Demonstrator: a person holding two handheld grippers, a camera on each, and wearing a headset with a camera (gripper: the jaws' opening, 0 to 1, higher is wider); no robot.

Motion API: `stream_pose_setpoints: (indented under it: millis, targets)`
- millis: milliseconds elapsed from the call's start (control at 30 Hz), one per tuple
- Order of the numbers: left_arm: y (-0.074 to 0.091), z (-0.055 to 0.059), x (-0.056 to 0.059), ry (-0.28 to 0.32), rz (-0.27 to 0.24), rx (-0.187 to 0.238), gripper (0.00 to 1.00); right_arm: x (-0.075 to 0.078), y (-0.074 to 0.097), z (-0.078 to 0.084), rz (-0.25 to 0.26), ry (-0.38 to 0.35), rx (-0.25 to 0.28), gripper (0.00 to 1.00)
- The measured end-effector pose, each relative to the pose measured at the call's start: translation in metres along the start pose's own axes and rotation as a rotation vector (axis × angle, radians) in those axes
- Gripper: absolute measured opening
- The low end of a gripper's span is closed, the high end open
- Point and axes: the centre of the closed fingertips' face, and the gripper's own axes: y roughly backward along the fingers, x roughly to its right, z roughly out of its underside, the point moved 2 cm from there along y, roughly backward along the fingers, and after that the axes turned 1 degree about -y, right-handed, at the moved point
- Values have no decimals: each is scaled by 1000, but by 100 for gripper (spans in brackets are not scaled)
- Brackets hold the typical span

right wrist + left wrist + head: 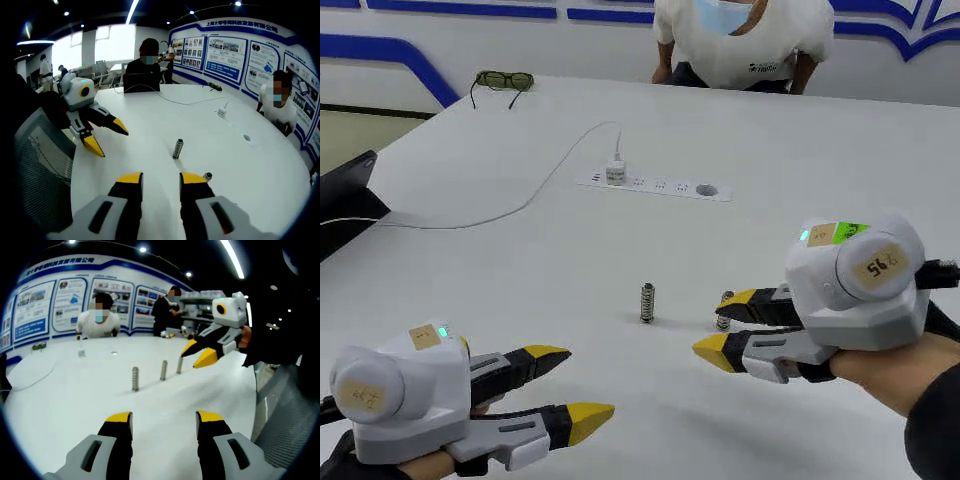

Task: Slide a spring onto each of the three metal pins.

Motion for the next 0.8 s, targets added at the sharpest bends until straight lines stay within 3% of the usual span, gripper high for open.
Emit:
stream_pose_setpoints:
  millis: [800]
  targets:
    - [-2, -3, 5, -13, 22, -12, 54, 16, 38, 23, 92, -75, 46, 32]
